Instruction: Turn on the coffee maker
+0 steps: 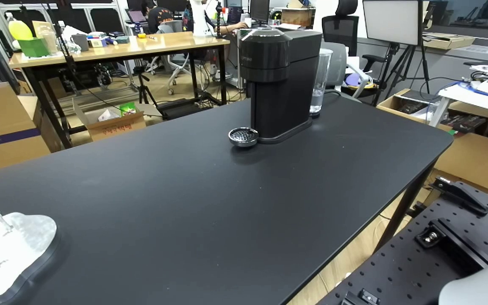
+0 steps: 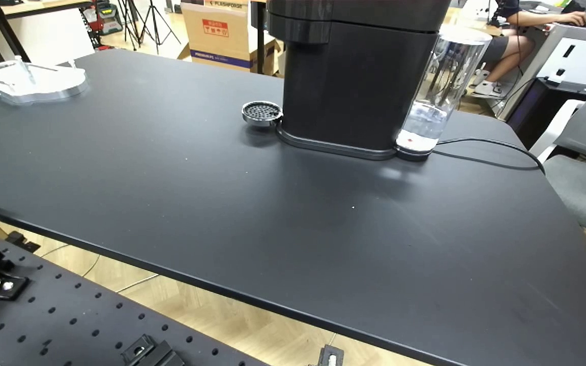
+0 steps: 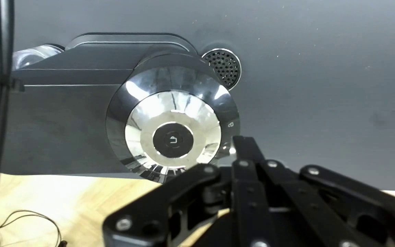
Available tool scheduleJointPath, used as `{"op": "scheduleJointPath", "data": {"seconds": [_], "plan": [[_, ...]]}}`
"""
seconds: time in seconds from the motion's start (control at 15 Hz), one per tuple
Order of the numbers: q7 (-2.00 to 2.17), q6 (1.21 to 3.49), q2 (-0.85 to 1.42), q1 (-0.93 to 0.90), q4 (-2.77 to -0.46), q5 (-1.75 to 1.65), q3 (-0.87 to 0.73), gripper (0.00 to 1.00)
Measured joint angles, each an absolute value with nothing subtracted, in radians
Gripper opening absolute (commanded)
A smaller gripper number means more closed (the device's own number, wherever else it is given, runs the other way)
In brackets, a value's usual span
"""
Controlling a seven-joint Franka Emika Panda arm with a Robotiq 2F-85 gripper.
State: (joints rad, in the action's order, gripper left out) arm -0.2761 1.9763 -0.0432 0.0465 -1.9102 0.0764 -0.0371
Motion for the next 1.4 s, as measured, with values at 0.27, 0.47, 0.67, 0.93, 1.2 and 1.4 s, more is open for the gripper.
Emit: {"op": "scheduleJointPath", "data": {"seconds": [0.27,0.47,0.67,0.93,1.2,1.4], "plan": [[-0.212,2.070,-0.002,0.058,-1.914,0.074,-0.050,0.00],[-0.178,2.114,0.037,0.062,-1.910,0.073,-0.053,0.00],[-0.152,2.133,0.073,0.062,-1.895,0.062,-0.053,0.00],[-0.131,2.140,0.111,0.064,-1.872,0.055,-0.058,0.00],[-0.121,2.141,0.135,0.068,-1.856,0.055,-0.065,0.00],[-0.117,2.141,0.147,0.069,-1.848,0.055,-0.065,0.00]]}}
